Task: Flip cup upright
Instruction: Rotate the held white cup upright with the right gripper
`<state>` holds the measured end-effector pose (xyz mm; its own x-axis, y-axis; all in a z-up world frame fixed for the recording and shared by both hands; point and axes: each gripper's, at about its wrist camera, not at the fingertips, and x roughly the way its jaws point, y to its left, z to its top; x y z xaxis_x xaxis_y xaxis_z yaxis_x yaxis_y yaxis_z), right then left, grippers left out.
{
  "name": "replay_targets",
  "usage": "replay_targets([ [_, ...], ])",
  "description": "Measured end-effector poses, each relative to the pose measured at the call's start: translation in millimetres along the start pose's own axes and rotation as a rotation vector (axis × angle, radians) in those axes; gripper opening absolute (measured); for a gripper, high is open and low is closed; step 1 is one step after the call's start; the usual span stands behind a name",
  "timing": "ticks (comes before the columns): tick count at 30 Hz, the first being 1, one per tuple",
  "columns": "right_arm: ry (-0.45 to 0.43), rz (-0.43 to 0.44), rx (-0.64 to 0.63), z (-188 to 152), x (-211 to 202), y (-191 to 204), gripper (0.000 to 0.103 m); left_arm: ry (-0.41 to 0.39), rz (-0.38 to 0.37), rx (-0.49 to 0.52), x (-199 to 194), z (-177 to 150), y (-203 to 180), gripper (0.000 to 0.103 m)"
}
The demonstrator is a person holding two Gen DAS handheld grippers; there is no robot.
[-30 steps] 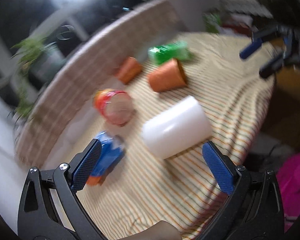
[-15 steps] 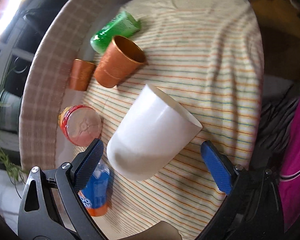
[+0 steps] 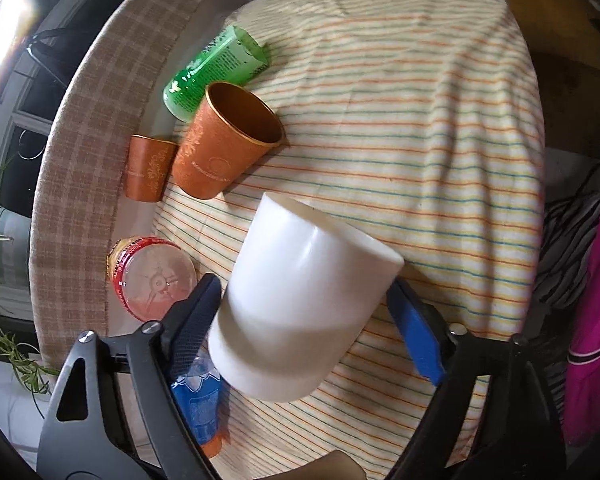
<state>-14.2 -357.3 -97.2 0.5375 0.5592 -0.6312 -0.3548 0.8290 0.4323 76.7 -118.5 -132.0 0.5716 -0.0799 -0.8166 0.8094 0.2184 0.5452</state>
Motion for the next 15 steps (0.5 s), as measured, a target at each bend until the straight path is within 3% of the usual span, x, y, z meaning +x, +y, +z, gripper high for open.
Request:
replay_targets([
  [15,0.020,-0.008,-0.012,3,12,9,0.073,-0.029,-0.049,-0.223,-1,-18,30,0.077],
])
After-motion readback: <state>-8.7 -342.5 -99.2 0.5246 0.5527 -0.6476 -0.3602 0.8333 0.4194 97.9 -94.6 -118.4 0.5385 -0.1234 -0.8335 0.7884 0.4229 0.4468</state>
